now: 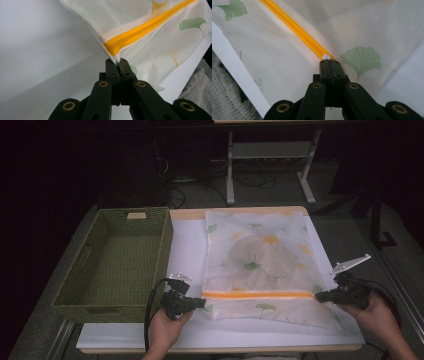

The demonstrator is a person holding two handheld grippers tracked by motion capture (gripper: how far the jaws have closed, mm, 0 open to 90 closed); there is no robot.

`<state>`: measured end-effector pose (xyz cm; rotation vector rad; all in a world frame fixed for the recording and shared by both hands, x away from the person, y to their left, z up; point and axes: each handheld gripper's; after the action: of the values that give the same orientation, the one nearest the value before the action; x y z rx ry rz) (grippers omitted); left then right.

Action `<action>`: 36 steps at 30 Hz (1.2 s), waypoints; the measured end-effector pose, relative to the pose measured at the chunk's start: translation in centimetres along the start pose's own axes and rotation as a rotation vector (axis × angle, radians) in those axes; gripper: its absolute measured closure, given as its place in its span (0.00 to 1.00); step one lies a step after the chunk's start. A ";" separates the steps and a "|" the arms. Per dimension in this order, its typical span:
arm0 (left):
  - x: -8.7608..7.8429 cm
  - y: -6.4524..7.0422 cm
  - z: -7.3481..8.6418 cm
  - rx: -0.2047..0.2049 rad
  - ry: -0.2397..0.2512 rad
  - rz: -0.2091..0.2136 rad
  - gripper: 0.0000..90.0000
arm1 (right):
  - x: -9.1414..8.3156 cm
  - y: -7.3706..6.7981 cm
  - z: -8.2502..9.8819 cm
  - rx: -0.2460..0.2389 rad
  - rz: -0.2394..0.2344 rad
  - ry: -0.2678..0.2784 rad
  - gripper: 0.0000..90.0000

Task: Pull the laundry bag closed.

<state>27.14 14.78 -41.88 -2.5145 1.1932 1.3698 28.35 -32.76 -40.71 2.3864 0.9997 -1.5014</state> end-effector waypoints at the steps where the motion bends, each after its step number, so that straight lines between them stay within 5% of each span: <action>1: 0.0 0.0 0.0 0.002 -0.001 -0.001 0.99 | 0.0 0.2 0.1 0.006 0.002 0.001 1.00; 17: 0.1 0.0 0.5 -0.005 0.009 0.008 0.99 | -0.3 3.2 3.2 0.115 0.012 0.000 1.00; 36: -0.4 -0.3 0.6 -0.020 0.008 0.000 0.94 | -0.3 2.2 2.3 0.071 0.003 0.042 0.95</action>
<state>26.77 15.47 -42.04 -2.5355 1.1871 1.3797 27.94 -35.63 -42.07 2.4768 0.9670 -1.5169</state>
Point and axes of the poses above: each handheld gripper's, and its own axes: x roughly forward along the jaws, z roughly out of its underside, y roughly to its right, and after that the axes turned 4 degrees about x, right-handed
